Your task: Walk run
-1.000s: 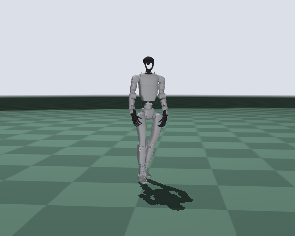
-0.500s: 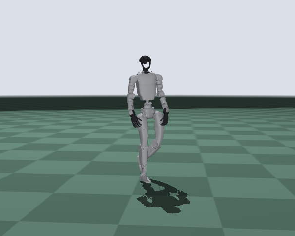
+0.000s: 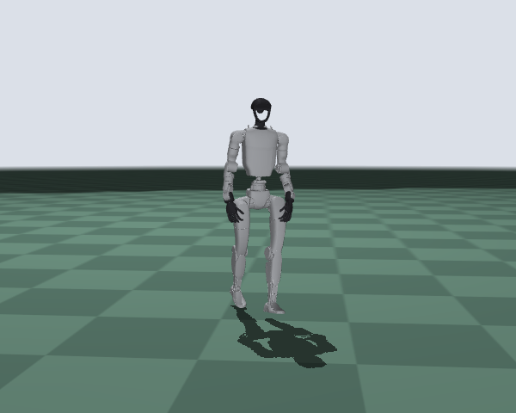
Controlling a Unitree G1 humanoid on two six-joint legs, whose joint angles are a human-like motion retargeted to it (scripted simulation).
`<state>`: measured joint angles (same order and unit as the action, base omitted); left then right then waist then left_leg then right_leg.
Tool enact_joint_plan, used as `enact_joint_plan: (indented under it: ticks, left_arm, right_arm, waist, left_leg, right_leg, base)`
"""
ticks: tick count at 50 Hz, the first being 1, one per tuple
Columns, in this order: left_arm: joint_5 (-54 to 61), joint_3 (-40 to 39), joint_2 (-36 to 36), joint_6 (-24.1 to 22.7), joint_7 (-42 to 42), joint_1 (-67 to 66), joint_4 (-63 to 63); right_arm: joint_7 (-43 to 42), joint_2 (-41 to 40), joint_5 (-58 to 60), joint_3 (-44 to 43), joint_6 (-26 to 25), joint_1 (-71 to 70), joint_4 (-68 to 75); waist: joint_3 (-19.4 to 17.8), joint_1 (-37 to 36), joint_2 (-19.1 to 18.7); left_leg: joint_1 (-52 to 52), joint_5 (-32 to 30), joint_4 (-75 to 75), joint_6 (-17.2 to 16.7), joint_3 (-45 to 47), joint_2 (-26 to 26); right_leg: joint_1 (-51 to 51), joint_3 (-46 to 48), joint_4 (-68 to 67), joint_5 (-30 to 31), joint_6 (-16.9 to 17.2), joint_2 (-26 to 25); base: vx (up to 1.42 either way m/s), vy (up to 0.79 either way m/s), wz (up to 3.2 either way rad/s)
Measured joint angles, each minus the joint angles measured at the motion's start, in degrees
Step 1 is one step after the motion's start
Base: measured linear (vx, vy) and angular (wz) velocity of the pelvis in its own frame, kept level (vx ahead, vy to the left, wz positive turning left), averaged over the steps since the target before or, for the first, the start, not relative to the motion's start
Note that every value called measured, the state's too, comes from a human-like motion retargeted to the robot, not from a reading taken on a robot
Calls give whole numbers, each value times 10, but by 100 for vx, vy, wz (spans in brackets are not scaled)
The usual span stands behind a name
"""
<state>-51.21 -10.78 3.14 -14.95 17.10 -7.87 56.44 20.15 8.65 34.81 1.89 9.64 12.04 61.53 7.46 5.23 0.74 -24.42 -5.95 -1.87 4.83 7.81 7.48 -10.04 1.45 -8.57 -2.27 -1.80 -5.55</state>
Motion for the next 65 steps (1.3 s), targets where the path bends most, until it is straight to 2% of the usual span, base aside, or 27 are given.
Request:
enact_joint_plan:
  ticks: [2, 4, 7, 8, 11, 14, 16, 18, 23, 25, 26, 28, 32, 35, 38, 40, 42, 45, 49, 53, 55, 58, 62, 65]
  left_arm:
    - [5, -8, -2, 6, 7, 0, 8]
    - [6, -16, 2, 17, 37, 0, 20]
    - [-13, 0, 26, 35, 56, 0, 24]
    - [-22, 8, 33, 32, 57, 2, 29]
    - [-55, 22, 41, 35, 64, 7, 55]
    - [-67, 39, 40, 53, 69, 5, 69]
    - [-68, 44, 36, 55, 59, -1, 72]
    - [-71, 46, 31, 51, 50, -5, 73]
    - [-74, 41, 20, 56, 50, -3, 87]
    - [-75, 43, 20, 58, 51, 0, 92]
    - [-80, 44, 21, 60, 51, 0, 93]
    - [-89, 44, 22, 62, 49, 2, 94]
    - [-105, 48, 19, 58, 45, 2, 97]
    - [-119, 57, 17, 62, 50, 6, 105]
    - [-118, 46, 11, 75, 46, 9, 117]
    - [-107, 50, 3, 81, 40, 10, 130]
    - [-80, 62, -3, 87, 37, 13, 136]
    - [-68, 78, 12, 81, 28, 20, 111]
    - [-113, 85, 35, 48, -33, 12, 56]
    - [-68, 59, 30, 18, -62, 4, 38]
    - [-36, 50, 23, 4, -69, 1, 34]
    - [-12, 41, 18, -14, -78, -2, 28]
    - [-10, 34, 13, -14, -72, -1, 32]
    - [-15, 29, 10, -3, -62, 1, 40]
  right_arm:
    - [-3, -7, -14, -11, -1, 1, 12]
    - [-15, -14, -31, -5, 2, -2, 24]
    - [-37, -10, -46, 17, 7, -12, 18]
    - [-47, -6, -38, 19, 10, -15, 10]
    - [-90, 0, -21, 13, 33, -21, -15]
    - [-122, 0, -53, 1, 73, -23, -28]
    - [-125, 1, -86, 4, 101, -22, -30]
    - [-120, 2, -108, 8, 119, -21, -30]
    - [-105, -7, -137, 2, 136, -20, -23]
    - [-102, -9, -143, 1, 132, -18, -21]
    - [-103, -7, -142, 2, 130, -17, -21]
    - [-105, -6, -138, 4, 125, -18, -23]
    - [-88, -7, -136, -8, 123, -22, -33]
    - [-96, -13, -152, -28, 123, -16, -46]
    - [-103, -29, -169, -39, 107, -7, -48]
    - [-75, -36, -185, -52, 96, -1, -44]
    - [-52, -24, -188, -57, 78, -2, -48]
    - [-57, 6, -138, -32, 55, -9, -55]
    - [-26, 13, -79, -14, 30, -17, -36]
    - [-10, 7, -55, -9, 13, -18, -25]
    - [-12, 7, -44, -8, 14, -14, -23]
    - [-8, 6, -43, -7, 15, -11, -15]
    - [7, 3, -59, -11, 11, -11, -2]
    - [17, -1, -61, -18, 3, -12, 4]
  waist:
    - [20, 0, 8]
    - [30, 19, 8]
    - [22, 19, -18]
    - [22, 17, -27]
    - [17, 18, -42]
    - [8, 55, -54]
    - [6, 76, -56]
    - [4, 90, -51]
    - [-11, 115, -26]
    - [-15, 123, -23]
    - [-14, 124, -24]
    - [-9, 121, -25]
    - [1, 135, -27]
    - [7, 157, -47]
    - [19, 159, -62]
    - [25, 145, -66]
    - [25, 139, -53]
    - [28, 141, -22]
    - [28, 127, 1]
    - [19, 90, 19]
    - [12, 77, 16]
    - [-4, 57, 0]
    - [-24, 42, -16]
    - [-28, 38, -18]
  left_leg:
    - [9, -8, -20, 25, 8, -1]
    - [20, 16, -44, 41, 4, -9]
    - [59, 48, -50, 48, 6, -37]
    - [75, 58, -44, 50, 6, -40]
    - [114, 73, -26, 50, 8, -41]
    - [151, 82, -7, 51, -29, -28]
    - [173, 91, 2, 54, -42, -13]
    - [192, 103, 5, 58, -45, 5]
    - [250, 134, 3, 64, -70, 43]
    - [274, 147, 2, 64, -83, 46]
    - [283, 152, 1, 63, -85, 45]
    - [291, 162, -2, 64, -83, 45]
    - [311, 167, -17, 62, -84, 52]
    - [322, 133, -41, 40, -102, 37]
    - [321, 39, -88, -5, -97, 20]
    - [309, -61, -141, -43, -99, 15]
    - [274, -163, -233, -85, -77, 9]
    - [201, -240, -377, -93, -28, 8]
    - [114, -110, -454, -33, -9, 3]
    - [44, -14, -393, -14, -15, 21]
    - [27, 9, -313, -24, -20, 19]
    - [10, 5, -183, -28, -16, -1]
    - [-16, 40, -35, -39, -26, -5]
    - [-29, 66, 42, -92, -21, 5]
  right_leg:
    - [10, 11, -44, 96, 35, 17]
    - [36, -6, -121, 196, 71, 14]
    - [94, -12, -267, 296, 92, -7]
    - [114, 5, -298, 294, 94, -1]
    - [173, 24, -344, 208, 74, 10]
    - [224, 36, -325, 123, 64, 18]
    - [254, 41, -276, 80, 73, 34]
    - [275, 47, -202, 68, 79, 54]
    - [316, 42, -19, 9, 50, 83]
    - [334, 52, 44, -5, 56, 82]
    - [342, 65, 68, -6, 71, 81]
    - [356, 90, 101, -1, 89, 80]
    - [369, 125, 73, 7, 76, 91]
    - [358, 117, 51, 56, 10, 86]
    - [326, 132, 51, 96, 0, 85]
    - [312, 98, 39, 88, -11, 80]
    - [285, 86, 28, 70, -15, 97]
    - [246, 123, 33, 51, -27, 120]
    - [203, 114, 44, 24, -31, 115]
    - [172, 76, 54, 6, -48, 86]
    - [155, 64, 58, -5, -54, 65]
    - [125, 44, 61, -25, -63, 27]
    - [79, 15, 62, -54, -73, -12]
    - [50, 0, 57, -75, -76, -27]
  base:
    - [107, -11, -32]
    - [100, -12, -7]
    - [87, -8, -52]
    - [72, -3, -48]
    - [66, -4, -16]
    - [60, -5, 102]
    - [63, -7, 94]
    - [58, -9, 70]
    - [64, -17, 79]
    - [68, -20, 84]
    - [67, -22, 57]
    - [65, -23, 25]
    - [72, -26, 61]
    - [84, -32, 113]
    - [85, -41, 63]
    - [88, -42, 33]
    - [73, -36, 33]
    - [72, -47, 10]
    - [61, -42, -27]
    - [50, -34, -97]
    - [63, -34, -79]
    - [62, -29, -82]
    - [67, -25, -73]
    - [76, -24, -42]
